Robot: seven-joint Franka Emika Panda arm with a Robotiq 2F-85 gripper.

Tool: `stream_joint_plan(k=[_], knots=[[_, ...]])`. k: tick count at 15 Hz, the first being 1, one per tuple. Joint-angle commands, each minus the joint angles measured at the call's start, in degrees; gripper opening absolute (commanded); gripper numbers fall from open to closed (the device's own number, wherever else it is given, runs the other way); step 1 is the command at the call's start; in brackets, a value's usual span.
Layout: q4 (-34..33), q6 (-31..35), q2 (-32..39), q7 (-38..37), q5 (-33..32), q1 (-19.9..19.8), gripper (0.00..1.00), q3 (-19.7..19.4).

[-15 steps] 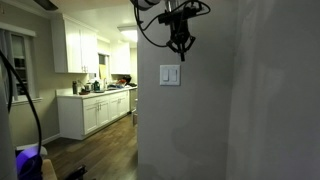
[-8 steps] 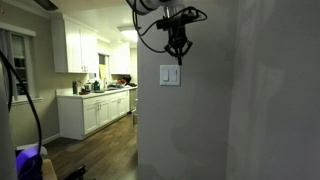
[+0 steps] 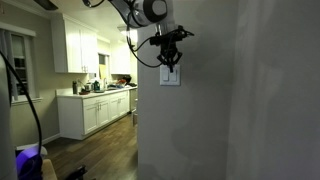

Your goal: Push the light switch on the right upwards

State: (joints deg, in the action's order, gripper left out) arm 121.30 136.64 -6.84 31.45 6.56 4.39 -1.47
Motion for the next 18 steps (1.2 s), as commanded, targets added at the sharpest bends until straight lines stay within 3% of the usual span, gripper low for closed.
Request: stream_joint_plan(k=[1,14,18], knots=[[0.80,5.05,1.08,0.71,1.57,-0.06,0.00,0.25],[0.68,18.84,5.99,-1.81,7.47,-0.48,0.00,1.78],[1.19,19.01,5.48,-1.94,8.68,-0.44,0.00,1.80]])
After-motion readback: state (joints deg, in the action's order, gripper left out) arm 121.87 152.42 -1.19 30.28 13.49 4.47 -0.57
